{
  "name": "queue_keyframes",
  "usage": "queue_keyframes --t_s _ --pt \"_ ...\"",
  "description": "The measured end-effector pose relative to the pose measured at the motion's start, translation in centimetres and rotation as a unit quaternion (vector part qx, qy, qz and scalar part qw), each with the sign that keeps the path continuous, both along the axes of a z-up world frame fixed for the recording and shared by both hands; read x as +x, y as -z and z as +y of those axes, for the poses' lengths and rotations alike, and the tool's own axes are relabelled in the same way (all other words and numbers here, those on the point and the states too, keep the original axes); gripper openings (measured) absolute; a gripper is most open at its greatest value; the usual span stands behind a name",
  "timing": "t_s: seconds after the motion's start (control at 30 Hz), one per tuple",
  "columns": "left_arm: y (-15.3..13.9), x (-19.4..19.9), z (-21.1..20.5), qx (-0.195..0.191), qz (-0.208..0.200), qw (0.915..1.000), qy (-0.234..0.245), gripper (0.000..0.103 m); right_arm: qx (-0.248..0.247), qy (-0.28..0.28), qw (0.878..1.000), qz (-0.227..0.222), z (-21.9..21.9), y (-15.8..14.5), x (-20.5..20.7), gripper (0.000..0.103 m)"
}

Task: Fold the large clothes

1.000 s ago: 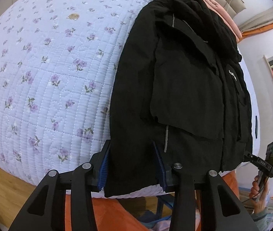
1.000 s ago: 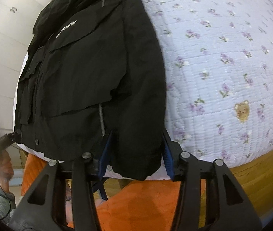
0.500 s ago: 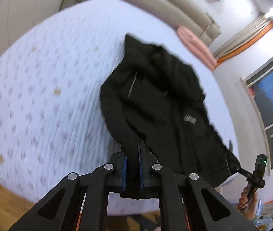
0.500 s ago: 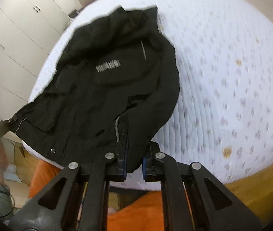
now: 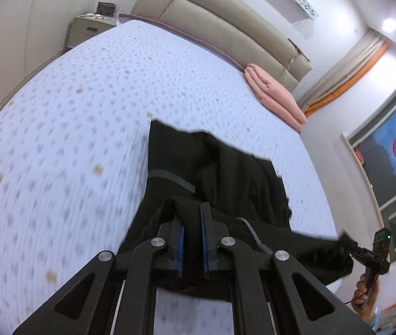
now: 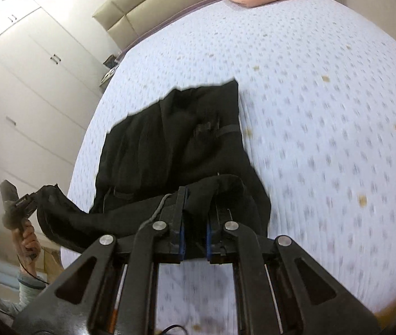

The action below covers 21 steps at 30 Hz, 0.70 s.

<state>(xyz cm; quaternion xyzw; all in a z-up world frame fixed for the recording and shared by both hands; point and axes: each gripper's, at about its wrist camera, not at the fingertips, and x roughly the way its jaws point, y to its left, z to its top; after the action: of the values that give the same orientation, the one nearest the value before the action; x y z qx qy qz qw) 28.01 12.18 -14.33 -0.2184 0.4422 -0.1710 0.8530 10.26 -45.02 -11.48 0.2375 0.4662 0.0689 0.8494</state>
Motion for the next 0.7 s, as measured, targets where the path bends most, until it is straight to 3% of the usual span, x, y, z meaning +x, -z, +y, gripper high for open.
queue_keyframes --t_s 0.3,0.4,0.47,0.6,0.7 --pt "-1.0 13.2 -2.7 0.012 0.025 0.9993 -0.026 0.01 -0.019 0.007 1.0 0.022 -1.6 -2.7 14.0 0.008" --pt "0.4 16.2 -3.2 0.023 0.038 0.9983 -0.037 0.01 -0.026 0.016 0.999 0.037 -1.7 -2.0 18.2 0.008" --pt "2.3 17.9 -3.8 0.044 0.051 0.997 -0.039 0.013 -0.036 0.017 0.997 0.059 -1.4 -0.1 20.9 0.009" --pt "9.1 20.7 -6.1 0.114 0.097 0.9885 -0.025 0.014 -0.044 0.026 0.991 0.124 -1.2 6.4 25.6 0.012" --pt "12.3 21.2 -7.1 0.126 0.112 0.9857 -0.006 0.015 -0.057 0.022 0.986 0.153 -0.6 10.1 26.9 0.013"
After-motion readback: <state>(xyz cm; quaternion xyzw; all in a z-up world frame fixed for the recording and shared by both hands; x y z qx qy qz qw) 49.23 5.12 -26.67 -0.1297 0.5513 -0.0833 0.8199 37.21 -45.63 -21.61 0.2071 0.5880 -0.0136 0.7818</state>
